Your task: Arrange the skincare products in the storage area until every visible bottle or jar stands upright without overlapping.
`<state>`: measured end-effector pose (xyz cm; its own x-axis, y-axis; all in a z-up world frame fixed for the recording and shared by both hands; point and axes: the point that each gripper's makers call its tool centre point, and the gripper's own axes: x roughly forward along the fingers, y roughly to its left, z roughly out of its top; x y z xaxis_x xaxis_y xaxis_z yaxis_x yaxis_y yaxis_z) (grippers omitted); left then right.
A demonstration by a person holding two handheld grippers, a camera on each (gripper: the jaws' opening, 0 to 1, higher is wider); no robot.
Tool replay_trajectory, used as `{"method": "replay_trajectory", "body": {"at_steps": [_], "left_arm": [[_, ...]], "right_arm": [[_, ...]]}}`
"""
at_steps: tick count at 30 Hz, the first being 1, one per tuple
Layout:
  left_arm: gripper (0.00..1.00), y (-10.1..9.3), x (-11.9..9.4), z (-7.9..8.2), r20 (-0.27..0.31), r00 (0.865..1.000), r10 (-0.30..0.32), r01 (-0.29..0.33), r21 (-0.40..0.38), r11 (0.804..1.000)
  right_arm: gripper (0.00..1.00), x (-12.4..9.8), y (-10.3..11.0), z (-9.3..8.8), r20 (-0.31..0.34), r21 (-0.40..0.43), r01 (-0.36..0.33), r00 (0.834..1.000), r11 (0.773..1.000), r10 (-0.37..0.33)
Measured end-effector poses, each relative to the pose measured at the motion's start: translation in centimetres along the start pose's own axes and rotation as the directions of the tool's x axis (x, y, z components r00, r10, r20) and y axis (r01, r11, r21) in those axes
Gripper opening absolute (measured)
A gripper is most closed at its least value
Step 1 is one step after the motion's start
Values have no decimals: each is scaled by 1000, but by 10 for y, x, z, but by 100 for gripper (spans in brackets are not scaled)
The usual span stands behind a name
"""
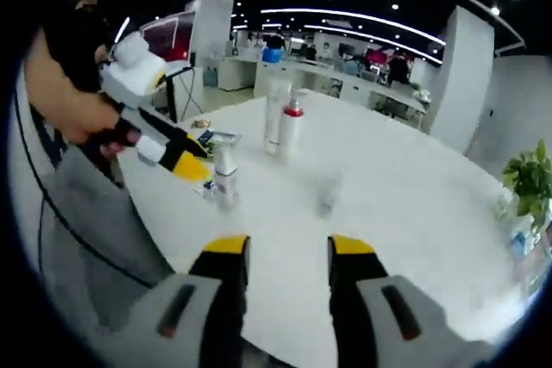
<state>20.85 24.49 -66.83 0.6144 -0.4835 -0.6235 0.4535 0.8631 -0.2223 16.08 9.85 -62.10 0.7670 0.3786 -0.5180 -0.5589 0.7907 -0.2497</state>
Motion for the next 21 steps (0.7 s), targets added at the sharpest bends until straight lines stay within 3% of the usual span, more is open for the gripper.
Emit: {"method": "replay_trajectory", "body": {"at_steps": [5,8,10,14,17,21], "left_arm": [[47,-2,12,-4,-13,999,40,-41,-49,998],[46,-6,18,-7,-26,999,46,-49,-108,993],[45,-2,22,-7,-28,997,73,-76,-143,987],[44,4,29,-6,-29,993,110,-113,-123,986],[44,6,31,-4,-37,992,118,-122,-114,986],[42,9,35,-3,-48,990,132,-136,-91,987]], "right_arm": [[35,4,9,4,35,-80,1,999,997,2],[35,6,11,8,59,-71,-23,998,997,27],[35,9,9,2,38,-19,-38,999,999,38],[36,17,-7,-21,-62,143,-7,998,990,16],[35,22,-7,-25,-64,230,-25,997,973,40],[34,22,-2,-23,-49,204,-35,998,978,46]]}}
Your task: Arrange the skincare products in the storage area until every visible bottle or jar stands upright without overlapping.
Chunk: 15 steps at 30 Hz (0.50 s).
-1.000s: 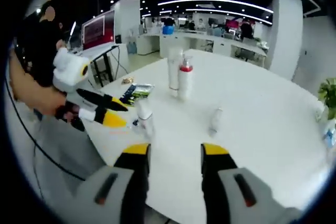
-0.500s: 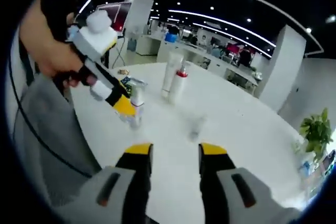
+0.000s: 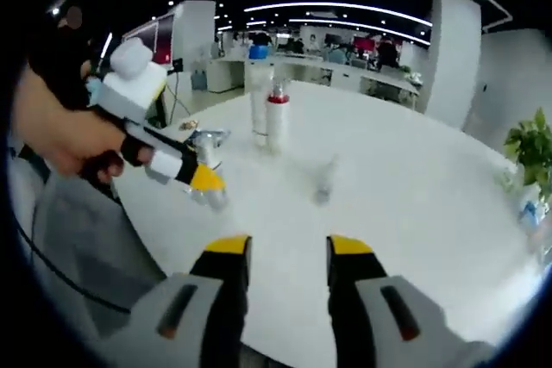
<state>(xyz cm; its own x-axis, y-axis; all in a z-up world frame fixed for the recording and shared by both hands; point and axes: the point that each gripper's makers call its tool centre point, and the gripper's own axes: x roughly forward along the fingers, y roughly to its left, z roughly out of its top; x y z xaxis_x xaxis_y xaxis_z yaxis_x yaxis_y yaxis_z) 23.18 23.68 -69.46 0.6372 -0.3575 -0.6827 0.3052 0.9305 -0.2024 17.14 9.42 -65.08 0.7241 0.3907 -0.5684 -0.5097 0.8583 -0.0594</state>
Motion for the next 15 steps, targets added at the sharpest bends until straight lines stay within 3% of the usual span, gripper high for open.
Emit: {"method": "replay_trajectory", "body": {"at_steps": [3,15], "left_arm": [[38,1,1,-3,-16,1000,-1,1,-16,1000],[32,5,6,-4,-43,999,5,-5,-4,1000]], "right_arm": [[30,-5,1,11,55,-112,37,998,993,-31],[30,-4,4,11,53,-109,23,998,994,-17]]}}
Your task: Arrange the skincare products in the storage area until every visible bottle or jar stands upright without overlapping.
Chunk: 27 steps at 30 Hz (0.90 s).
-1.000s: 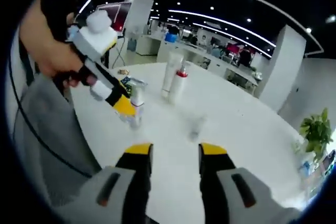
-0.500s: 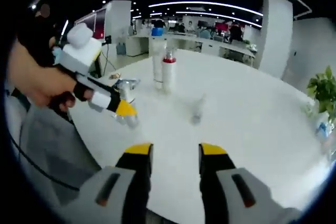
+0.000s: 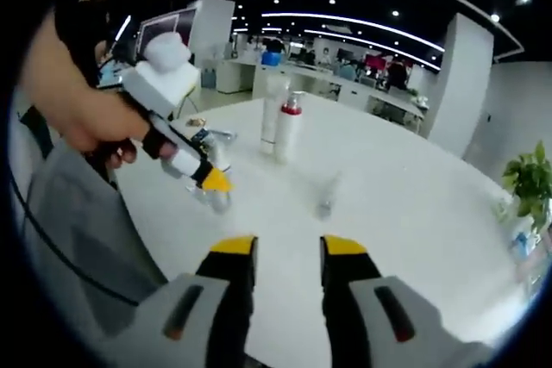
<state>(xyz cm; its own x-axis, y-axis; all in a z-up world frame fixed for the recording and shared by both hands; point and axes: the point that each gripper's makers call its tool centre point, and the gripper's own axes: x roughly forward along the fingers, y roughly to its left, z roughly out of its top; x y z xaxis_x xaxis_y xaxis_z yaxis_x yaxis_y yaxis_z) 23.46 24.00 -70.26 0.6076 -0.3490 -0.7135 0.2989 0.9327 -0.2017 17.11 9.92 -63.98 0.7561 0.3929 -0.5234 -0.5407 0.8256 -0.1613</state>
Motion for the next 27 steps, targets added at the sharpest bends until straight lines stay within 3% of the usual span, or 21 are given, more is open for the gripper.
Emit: {"method": "replay_trajectory", "body": {"at_steps": [8,23,27], "left_arm": [[26,3,3,1,-19,1000,2,-2,27,1000],[22,4,4,2,-14,1000,-7,9,203,979],[22,5,4,3,-10,1000,-17,19,187,982]], "right_arm": [[29,1,1,1,-2,-13,-5,1000,1000,5],[28,3,4,0,-10,-51,-16,1000,999,15],[29,4,6,-1,-20,-48,-22,1000,999,21]]}}
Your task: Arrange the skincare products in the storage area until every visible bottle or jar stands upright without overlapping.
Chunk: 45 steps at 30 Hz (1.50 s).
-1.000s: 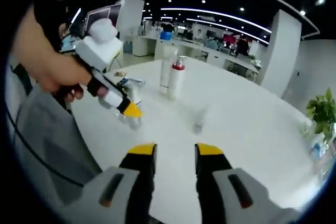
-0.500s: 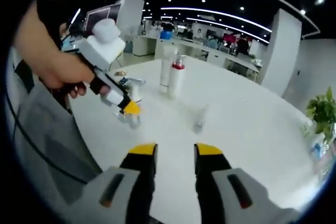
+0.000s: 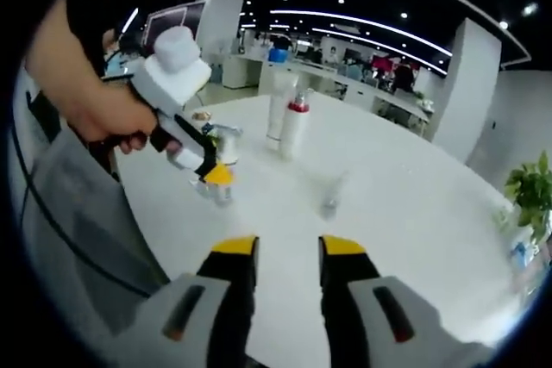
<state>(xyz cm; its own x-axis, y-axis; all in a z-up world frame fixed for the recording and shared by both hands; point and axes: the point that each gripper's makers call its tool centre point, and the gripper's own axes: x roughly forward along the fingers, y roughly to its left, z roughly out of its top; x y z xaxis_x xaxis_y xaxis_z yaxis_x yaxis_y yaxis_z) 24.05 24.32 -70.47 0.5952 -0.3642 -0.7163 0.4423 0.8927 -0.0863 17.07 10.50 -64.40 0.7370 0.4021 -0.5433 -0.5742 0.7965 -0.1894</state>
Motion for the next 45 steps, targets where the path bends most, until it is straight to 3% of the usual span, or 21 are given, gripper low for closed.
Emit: {"method": "replay_trajectory", "body": {"at_steps": [6,10,14,19,23,32,45], "left_arm": [[22,8,-1,8,31,1000,4,-3,-45,999],[22,18,0,19,52,998,20,-18,-49,999],[22,30,1,34,76,996,40,-35,-68,997],[22,44,5,49,98,993,68,-62,-62,996],[22,55,10,54,99,990,97,-82,-147,986],[22,76,17,67,113,981,155,-132,-186,974],[22,90,28,76,101,976,190,-171,-175,970]], "right_arm": [[29,3,5,-5,-26,9,-28,999,1000,28],[29,7,6,-11,-48,132,-66,996,989,73],[29,9,4,-14,-53,177,-77,995,981,87],[29,9,7,-15,-60,152,-74,995,986,84],[29,9,4,-14,-60,155,-66,995,986,76],[29,9,4,-14,-61,143,-61,996,988,70],[29,10,5,-15,-68,118,-61,995,991,69]]}}
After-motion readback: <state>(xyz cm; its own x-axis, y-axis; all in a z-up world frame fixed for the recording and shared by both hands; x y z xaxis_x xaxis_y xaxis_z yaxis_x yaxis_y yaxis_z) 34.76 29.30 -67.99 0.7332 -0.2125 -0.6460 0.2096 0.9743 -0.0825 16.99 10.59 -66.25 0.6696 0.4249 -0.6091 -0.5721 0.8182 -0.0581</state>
